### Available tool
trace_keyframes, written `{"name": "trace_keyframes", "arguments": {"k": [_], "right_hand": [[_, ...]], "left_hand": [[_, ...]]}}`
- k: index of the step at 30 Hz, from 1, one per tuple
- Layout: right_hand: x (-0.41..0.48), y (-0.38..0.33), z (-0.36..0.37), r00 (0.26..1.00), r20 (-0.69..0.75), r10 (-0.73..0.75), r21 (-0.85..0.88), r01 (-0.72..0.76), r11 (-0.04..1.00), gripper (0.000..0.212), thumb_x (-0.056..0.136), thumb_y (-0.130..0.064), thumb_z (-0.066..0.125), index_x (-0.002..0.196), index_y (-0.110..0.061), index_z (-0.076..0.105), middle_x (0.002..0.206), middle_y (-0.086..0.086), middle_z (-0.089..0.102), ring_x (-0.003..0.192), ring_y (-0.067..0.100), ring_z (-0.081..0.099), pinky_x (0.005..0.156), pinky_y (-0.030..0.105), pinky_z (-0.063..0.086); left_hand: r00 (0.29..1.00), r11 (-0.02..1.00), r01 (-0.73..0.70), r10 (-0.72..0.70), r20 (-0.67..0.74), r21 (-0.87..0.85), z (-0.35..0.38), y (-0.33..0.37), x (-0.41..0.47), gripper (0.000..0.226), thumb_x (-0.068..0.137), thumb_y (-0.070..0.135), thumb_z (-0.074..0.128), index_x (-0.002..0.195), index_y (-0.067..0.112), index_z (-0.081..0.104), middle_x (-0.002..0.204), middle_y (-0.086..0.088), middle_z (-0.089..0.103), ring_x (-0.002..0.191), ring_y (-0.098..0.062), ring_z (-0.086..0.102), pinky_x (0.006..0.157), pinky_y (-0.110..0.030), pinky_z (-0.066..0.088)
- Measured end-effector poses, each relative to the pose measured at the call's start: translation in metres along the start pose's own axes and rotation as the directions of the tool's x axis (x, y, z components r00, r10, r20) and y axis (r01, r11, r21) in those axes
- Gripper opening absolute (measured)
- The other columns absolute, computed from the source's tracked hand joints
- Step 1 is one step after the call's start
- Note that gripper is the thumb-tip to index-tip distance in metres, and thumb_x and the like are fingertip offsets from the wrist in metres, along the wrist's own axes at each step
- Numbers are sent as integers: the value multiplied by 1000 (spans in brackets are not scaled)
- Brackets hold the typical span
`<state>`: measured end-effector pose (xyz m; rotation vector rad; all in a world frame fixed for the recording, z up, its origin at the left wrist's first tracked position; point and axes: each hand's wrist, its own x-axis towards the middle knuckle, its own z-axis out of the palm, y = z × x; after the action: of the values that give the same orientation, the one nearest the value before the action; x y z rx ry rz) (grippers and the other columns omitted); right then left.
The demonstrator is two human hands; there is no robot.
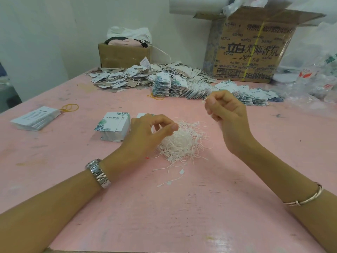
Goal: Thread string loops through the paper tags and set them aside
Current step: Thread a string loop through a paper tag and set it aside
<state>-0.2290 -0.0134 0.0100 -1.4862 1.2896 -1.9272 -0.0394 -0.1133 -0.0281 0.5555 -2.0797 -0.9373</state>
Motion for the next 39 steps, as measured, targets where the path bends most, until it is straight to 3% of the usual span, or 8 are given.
{"name": "trace_keyframes", "arguments": {"k": [7,14,21,24,30,34,36,39], "right_hand": [[-3,-3,3,988,3,-155,-5,155,988,17,96,2,52,85,-11,55,65,-6,52,59,7,44,60,13,37],[-8,1,8,979,203,26,-231,22,973,15,93,-2,60,82,-11,62,61,1,46,59,11,37,60,18,31],[2,-15,-5,991,-105,-88,-36,84,996,12,89,-8,56,81,-16,53,54,-16,42,49,3,31,47,13,28],[6,-18,-11,972,-177,-152,8,156,988,14,94,-9,54,83,-17,52,55,-18,40,50,4,28,46,16,26],[4,-18,-7,985,-56,-161,-113,153,982,10,91,-8,59,82,-15,58,56,-15,46,50,5,33,48,16,28],[-2,-18,2,973,134,-190,-236,218,947,7,93,-10,64,88,-16,65,67,12,57,60,15,43,56,25,33],[-4,-17,4,967,171,-189,-282,232,931,6,93,-13,65,90,-17,67,69,27,53,62,33,41,57,40,31],[-3,-15,2,971,161,-178,-301,220,928,6,92,-14,67,90,-19,69,68,31,51,61,33,40,56,38,32]], "left_hand": [[998,996,-22,26,-49,84,-1,-4,2,5,89,42,68,91,41,73,84,30,67,86,-4,53,77,-27,39],[998,995,-55,57,-26,89,1,1,-3,15,92,51,60,95,42,71,91,22,70,98,-10,54,98,-50,38],[998,993,61,-62,8,101,0,-4,0,10,84,46,71,91,40,76,85,15,71,91,-5,60,81,-30,48],[998,992,69,-69,0,108,-1,-3,0,9,84,40,74,91,35,77,81,17,72,78,1,61,70,-17,42],[997,966,-70,65,31,248,1,7,-8,28,89,50,64,117,48,63,116,36,57,118,12,36,99,-13,11],[987,984,-142,133,87,106,2,18,-8,41,93,48,56,134,40,55,132,25,57,135,-5,34,113,-34,21],[975,988,-154,155,162,-16,4,21,-9,41,96,42,55,136,35,53,127,25,62,134,-7,40,111,-27,30],[962,972,-62,119,244,-228,5,24,-9,28,96,35,56,119,25,67,103,14,74,117,-2,59,98,-14,41]]}}
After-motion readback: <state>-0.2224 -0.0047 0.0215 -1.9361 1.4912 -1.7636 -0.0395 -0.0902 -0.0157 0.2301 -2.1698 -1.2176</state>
